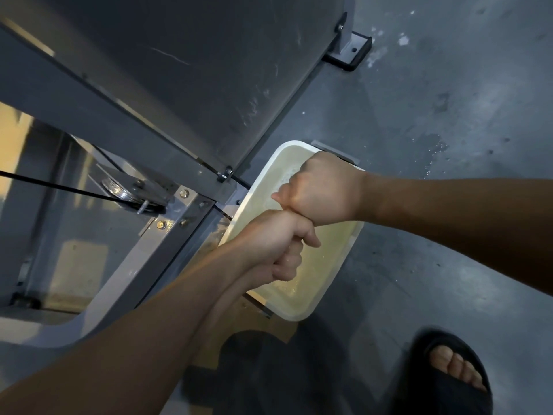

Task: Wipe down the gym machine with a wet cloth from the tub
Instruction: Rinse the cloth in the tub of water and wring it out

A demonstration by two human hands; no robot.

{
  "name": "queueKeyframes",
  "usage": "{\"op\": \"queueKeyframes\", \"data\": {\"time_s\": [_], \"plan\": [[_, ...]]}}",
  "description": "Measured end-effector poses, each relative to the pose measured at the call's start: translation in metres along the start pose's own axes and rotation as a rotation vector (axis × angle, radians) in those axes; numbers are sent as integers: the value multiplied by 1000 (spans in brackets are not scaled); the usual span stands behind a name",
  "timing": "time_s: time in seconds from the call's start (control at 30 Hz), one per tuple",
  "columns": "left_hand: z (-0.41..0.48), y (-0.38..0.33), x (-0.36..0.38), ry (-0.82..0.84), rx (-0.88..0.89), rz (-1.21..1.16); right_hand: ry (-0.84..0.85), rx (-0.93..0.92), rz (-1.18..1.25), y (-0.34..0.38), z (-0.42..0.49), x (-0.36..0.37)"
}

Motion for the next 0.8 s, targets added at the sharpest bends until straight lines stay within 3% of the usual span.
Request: {"op": "queueKeyframes", "data": {"time_s": [0.27, 0.63, 0.7, 0.73, 0.77, 0.8], "plan": [[-6, 1, 12, 64, -40, -76, -9, -52, -22, 2, -5, 2], [-30, -24, 12, 177, 82, -319, -312, -106, -24, -1, 9, -44], [-21, -24, 3, 115, 135, -245, -299, -81, -50, -5, 11, -44], [-12, -18, -5, 22, 148, -109, -234, -77, -51, -5, 13, -34], [-3, -9, -15, -99, 146, 126, -30, -20, -6, -3, 13, -10], [6, 0, -24, -217, 138, 431, 305, 122, 71, -2, 6, 26]]}}
Point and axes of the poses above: each hand's wrist, its own z-axis towards the middle knuckle, its own x-axis out of the palm, y = z × x, the point moved 8 cm from there along z, towards the middle knuckle, and after that the axes turned 10 degrees about z, right-handed, at the moved point
